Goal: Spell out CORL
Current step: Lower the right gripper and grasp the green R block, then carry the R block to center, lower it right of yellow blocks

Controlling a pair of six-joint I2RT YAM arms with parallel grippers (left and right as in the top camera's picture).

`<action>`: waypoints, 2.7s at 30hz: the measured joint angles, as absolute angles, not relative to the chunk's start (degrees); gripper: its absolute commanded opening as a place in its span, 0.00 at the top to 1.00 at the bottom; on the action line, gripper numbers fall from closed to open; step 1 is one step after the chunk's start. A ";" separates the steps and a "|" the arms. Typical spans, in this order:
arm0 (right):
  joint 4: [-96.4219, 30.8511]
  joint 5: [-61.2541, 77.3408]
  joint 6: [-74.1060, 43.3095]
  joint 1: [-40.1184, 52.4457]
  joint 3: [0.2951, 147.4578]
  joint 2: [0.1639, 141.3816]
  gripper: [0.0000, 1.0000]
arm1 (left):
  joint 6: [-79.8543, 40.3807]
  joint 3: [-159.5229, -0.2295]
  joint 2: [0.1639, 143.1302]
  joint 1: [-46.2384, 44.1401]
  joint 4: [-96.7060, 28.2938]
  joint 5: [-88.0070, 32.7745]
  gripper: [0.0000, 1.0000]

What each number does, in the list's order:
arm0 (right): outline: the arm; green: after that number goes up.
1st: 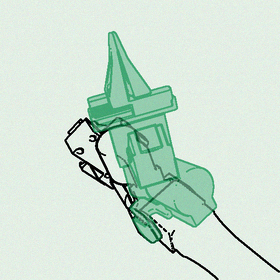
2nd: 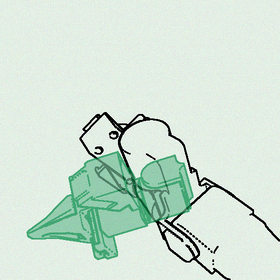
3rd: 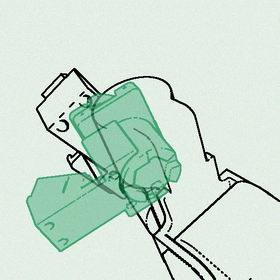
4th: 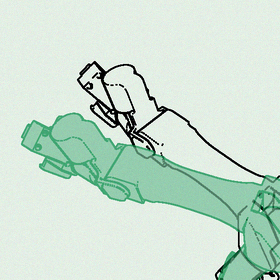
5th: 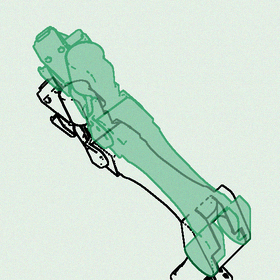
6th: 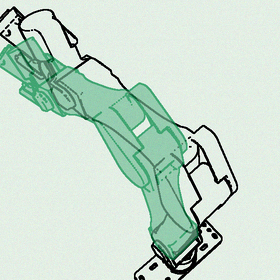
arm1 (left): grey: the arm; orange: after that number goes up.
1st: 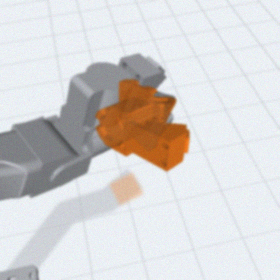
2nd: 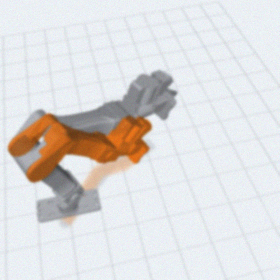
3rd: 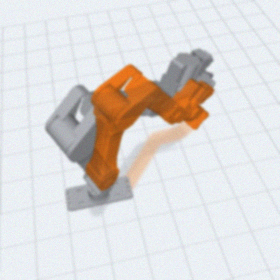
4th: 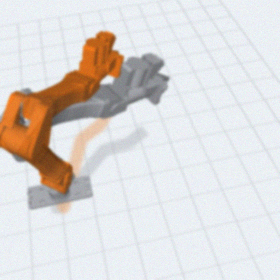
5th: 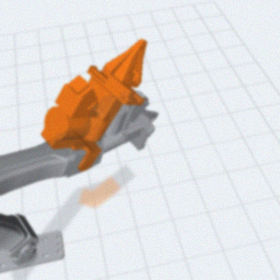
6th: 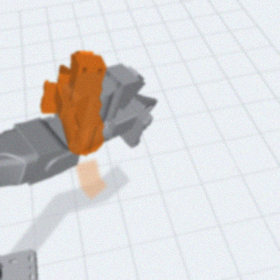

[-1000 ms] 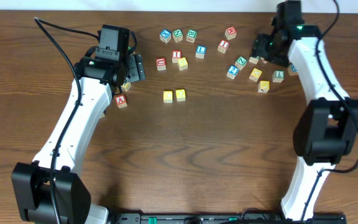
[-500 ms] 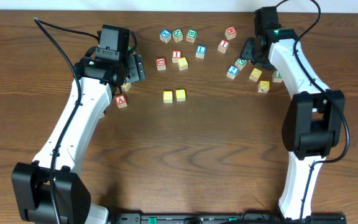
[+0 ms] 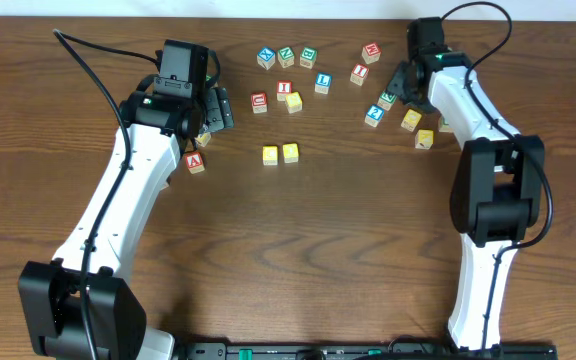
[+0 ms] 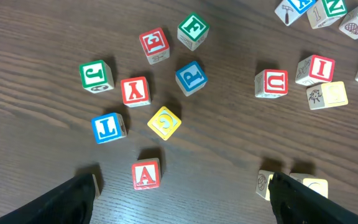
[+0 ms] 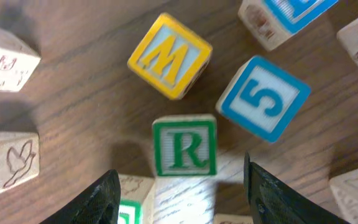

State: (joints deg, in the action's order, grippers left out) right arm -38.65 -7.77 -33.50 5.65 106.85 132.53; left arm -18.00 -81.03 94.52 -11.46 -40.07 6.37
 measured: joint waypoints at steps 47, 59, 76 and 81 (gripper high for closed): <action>-32.29 -4.67 -33.85 4.10 106.98 136.49 0.63 | -18.02 -81.01 94.52 -11.46 -40.03 6.37 0.12; -32.91 -4.54 -30.74 4.10 106.98 136.46 0.70 | -18.02 -81.01 94.52 -11.46 -40.03 6.35 0.12; -45.84 -3.66 -20.99 4.10 106.76 125.16 0.75 | -18.02 -81.01 94.52 -11.46 -40.03 6.35 0.12; -50.39 0.10 -19.29 4.58 106.76 124.09 0.76 | -18.02 -81.01 94.52 -11.46 -40.03 6.35 0.12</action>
